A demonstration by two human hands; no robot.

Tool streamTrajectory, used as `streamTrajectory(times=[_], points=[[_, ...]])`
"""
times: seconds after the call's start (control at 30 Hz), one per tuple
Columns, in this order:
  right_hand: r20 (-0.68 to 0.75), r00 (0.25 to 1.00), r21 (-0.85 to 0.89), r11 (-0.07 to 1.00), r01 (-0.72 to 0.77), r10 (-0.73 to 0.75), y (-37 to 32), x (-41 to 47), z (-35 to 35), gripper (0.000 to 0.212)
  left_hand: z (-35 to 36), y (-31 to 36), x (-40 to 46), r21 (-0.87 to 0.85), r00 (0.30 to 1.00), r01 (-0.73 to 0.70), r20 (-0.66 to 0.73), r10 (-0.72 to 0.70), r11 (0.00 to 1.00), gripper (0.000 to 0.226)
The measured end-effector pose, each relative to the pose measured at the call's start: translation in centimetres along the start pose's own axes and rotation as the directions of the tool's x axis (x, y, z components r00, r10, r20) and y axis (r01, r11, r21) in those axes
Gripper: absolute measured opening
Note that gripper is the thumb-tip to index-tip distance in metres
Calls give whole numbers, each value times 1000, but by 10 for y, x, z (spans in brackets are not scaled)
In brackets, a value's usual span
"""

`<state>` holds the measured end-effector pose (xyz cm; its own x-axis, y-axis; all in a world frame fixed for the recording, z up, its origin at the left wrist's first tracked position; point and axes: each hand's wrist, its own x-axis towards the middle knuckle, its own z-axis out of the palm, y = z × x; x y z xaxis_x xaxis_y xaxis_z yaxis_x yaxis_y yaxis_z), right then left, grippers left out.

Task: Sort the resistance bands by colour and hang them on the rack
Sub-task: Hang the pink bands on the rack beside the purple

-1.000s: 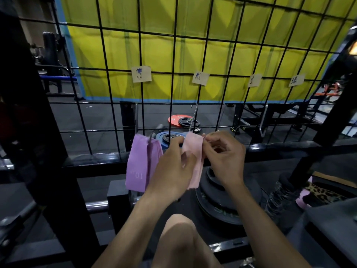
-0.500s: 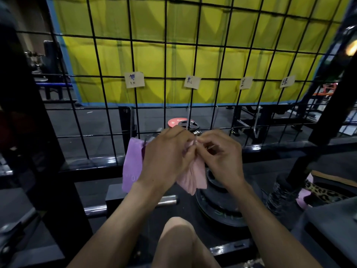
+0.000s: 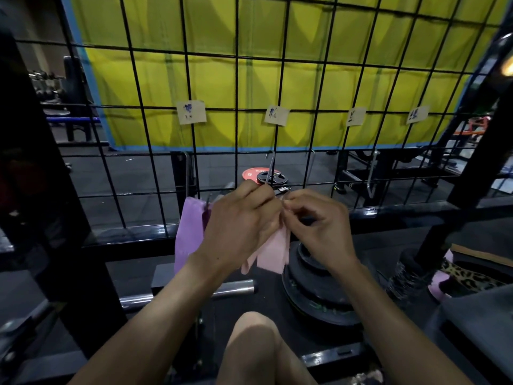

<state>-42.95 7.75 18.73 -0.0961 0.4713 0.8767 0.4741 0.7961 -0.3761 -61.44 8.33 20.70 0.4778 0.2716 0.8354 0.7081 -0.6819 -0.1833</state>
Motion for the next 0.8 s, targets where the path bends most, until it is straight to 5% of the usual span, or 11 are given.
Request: streamTrajectory(times=[0.23,0.47,0.63,0.8], points=[[-130,990,-10,998,-65,63,-5,-22,13,18,13,11,-21,-165,972,155,-149,-180,974,15],[-3,915,44,914,-403,403,-12,-32,14,35,22,34,-48,-341,874,459,5,-486,821,46],[44,884,-30,885,-464,465,-12,-51,17,12,24,49,-60,-397,862,465,0,-507,791,47],[70,869,-32,872,-489,490,-11,-72,17,15,29,58,-90,-432,867,459,25,-498,776,47]])
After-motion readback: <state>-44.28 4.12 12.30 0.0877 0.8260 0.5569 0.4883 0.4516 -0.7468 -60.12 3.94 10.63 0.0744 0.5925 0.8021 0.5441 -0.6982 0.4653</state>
